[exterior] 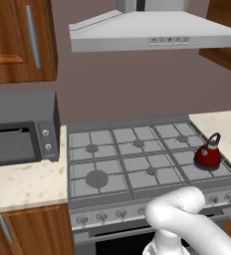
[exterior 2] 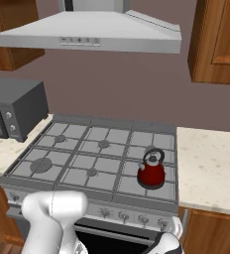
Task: The kettle is done boiling. Turn off the stove, then wait for 300 timesteps before moving the kettle to the dining table.
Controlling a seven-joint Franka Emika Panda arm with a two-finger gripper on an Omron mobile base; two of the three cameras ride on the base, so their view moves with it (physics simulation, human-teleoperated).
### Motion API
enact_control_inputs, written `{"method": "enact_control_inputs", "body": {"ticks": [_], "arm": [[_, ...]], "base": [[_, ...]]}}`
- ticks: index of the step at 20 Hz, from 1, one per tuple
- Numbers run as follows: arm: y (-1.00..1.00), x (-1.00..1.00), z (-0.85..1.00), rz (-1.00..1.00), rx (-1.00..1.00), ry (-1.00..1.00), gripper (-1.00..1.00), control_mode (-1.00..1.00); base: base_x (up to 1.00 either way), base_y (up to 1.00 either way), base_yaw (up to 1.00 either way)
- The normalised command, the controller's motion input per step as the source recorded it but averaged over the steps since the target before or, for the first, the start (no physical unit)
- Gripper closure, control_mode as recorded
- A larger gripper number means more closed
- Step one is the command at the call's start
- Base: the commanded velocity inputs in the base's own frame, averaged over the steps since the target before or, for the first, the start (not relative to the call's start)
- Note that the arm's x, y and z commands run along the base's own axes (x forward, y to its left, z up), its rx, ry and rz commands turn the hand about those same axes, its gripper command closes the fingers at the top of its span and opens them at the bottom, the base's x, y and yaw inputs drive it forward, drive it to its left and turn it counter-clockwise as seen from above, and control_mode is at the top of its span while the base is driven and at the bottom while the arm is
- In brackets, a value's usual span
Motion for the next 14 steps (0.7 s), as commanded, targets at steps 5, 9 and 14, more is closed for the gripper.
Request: {"method": "enact_control_inputs", "body": {"ticks": [5,9,14], "arm": [[-0.24,0.0,0.02,-0.08,0.21,0.05,1.0,-1.0],[-0.27,0.0,0.07,-0.06,0.27,0.07,1.0,-1.0],[-0.26,0.0,0.07,-0.05,0.3,0.08,1.0,-1.0]], "base": [[0.0,0.0,0.0],[0.0,0.0,0.0],[0.0,0.0,0.0]]}}
